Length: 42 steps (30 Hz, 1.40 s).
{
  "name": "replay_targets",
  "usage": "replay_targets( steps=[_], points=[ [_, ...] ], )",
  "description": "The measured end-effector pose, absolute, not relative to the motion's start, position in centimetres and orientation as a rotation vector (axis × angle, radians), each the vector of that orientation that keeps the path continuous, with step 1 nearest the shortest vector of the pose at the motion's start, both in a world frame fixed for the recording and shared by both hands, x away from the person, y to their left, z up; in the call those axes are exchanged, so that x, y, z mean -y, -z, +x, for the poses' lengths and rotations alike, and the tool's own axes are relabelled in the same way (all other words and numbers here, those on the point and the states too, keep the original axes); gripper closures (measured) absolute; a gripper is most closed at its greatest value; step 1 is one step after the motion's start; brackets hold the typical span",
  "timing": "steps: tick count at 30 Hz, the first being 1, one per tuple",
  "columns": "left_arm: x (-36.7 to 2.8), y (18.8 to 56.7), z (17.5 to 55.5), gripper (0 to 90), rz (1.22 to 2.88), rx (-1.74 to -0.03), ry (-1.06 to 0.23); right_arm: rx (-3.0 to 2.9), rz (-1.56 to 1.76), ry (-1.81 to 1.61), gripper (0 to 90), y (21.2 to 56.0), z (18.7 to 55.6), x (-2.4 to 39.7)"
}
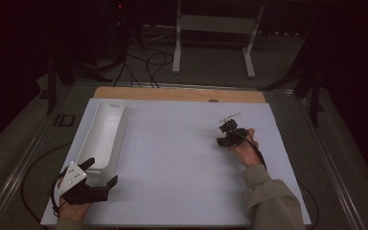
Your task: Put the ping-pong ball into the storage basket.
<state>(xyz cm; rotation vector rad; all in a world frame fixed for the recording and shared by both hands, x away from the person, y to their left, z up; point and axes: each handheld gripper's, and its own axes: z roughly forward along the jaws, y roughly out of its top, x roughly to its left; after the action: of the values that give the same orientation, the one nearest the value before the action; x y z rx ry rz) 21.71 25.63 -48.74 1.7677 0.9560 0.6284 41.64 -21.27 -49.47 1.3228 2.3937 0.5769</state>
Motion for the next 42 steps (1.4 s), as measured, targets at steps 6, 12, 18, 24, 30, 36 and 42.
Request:
replay_targets(
  steps=[6,12,18,24,30,36,42],
  points=[
    [-25.6,48.7,21.7,0.2,1.768,-0.956,-0.63,-2.394,1.297,-0.578,50.1,48.8,41.1,21.1],
    [-25.6,48.7,21.7,0.2,1.767,-0.957,-0.632,-2.389,1.277,-0.591,50.1,48.1,40.5,21.1],
    [-25.6,48.7,21.7,0.1,1.766,-0.959,-0.634,-2.386,1.267,-0.592,50.1,47.5,40.0,21.2],
    [-25.5,48.7,21.7,0.1,1.765,-0.963,-0.636,-2.389,1.253,-0.596,50.1,46.8,39.4,21.0],
    [-25.5,48.7,21.7,0.2,1.765,-0.965,-0.636,-2.396,1.205,-0.602,50.1,45.1,38.6,20.4],
    [-25.5,48.6,21.7,0.2,1.765,-0.965,-0.636,-2.402,1.169,-0.608,50.1,44.2,38.5,20.0],
    [-25.5,48.6,21.7,0.1,1.765,-0.966,-0.636,-2.41,1.121,-0.603,50.1,43.2,38.3,19.7]
  ],
)
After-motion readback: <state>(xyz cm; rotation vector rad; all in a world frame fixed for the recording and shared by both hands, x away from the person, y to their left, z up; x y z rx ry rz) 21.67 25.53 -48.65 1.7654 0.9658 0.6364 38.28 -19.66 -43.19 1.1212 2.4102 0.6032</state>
